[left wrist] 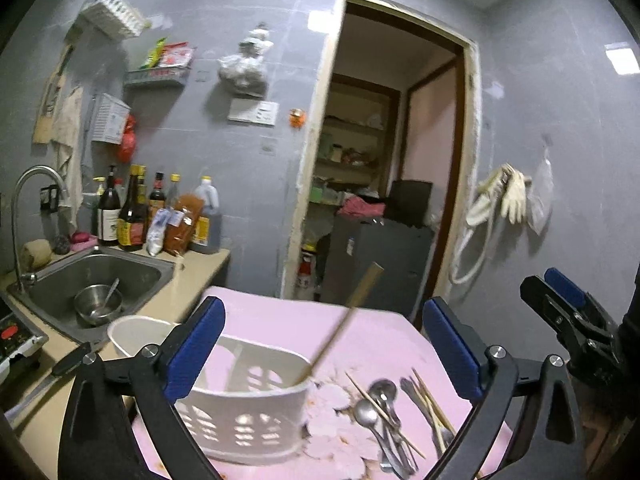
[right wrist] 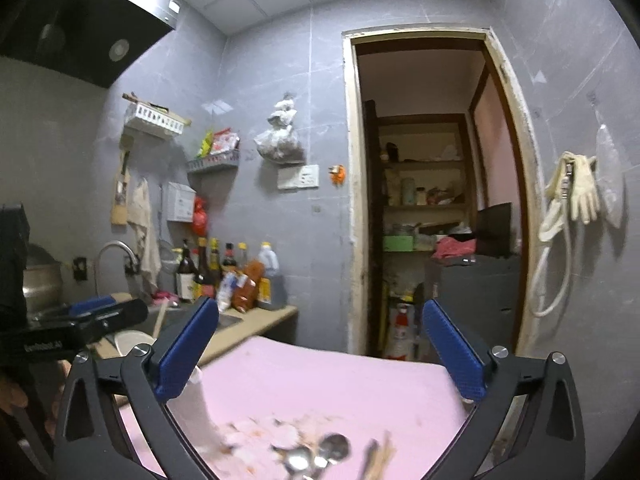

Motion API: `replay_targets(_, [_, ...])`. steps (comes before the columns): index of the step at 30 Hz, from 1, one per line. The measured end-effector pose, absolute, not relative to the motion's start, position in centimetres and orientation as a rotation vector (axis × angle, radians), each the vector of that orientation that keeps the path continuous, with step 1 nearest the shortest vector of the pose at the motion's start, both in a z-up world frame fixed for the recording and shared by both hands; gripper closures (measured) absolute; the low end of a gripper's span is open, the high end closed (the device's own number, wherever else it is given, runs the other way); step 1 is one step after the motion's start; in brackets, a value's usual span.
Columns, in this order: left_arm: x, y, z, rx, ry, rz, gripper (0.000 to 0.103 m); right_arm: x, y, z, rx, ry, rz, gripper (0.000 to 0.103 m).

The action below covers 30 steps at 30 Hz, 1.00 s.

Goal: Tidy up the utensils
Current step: 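Grasp a steel spoon with the left tool while the right tool grasps a chopstick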

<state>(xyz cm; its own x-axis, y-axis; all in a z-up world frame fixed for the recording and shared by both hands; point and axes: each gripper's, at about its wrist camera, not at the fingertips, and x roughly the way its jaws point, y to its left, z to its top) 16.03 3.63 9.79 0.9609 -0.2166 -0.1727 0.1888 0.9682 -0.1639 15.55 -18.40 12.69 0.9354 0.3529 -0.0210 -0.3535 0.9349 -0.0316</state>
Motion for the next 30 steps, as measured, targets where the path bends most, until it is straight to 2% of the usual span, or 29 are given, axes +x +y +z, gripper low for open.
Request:
replay_targets(6, [16.2, 0.6, 7.6, -0.101, 0.272, -0.251, 0.006, 15.0, -21.1, 10.8, -0.064, 0.068, 0.297, 0.0])
replay_targets(18, [18.5, -4.1, 2.6, -0.048, 0.492, -0.27, 0.006, 18.1, -25.4, 5.8, -0.054, 0.339, 0.225, 0.0])
replay_targets(21, [19.3, -4.9, 1.4, -0.04, 0.556, -0.272, 0.006, 19.1, -25.8, 4.7, -0.049, 0.416, 0.23, 0.006])
replay_targets(27, [20.8, -6.2, -0.1, 0.004, 0.648, -0.281, 0.007, 21.1, -25.6, 2.5, -0.06, 0.569, 0.264, 0.023])
replay_targets(29, [21.4, -6.4, -0.6, 0.009, 0.675, -0.29, 0.011, 21.8, -25.4, 1.9, -0.064, 0.616, 0.277, 0.035])
replay_targets(30, [21.8, -6.5, -0.9, 0.01, 0.695, -0.296, 0.015, 22.0, -25.3, 1.7, -0.067, 0.633, 0.282, 0.037])
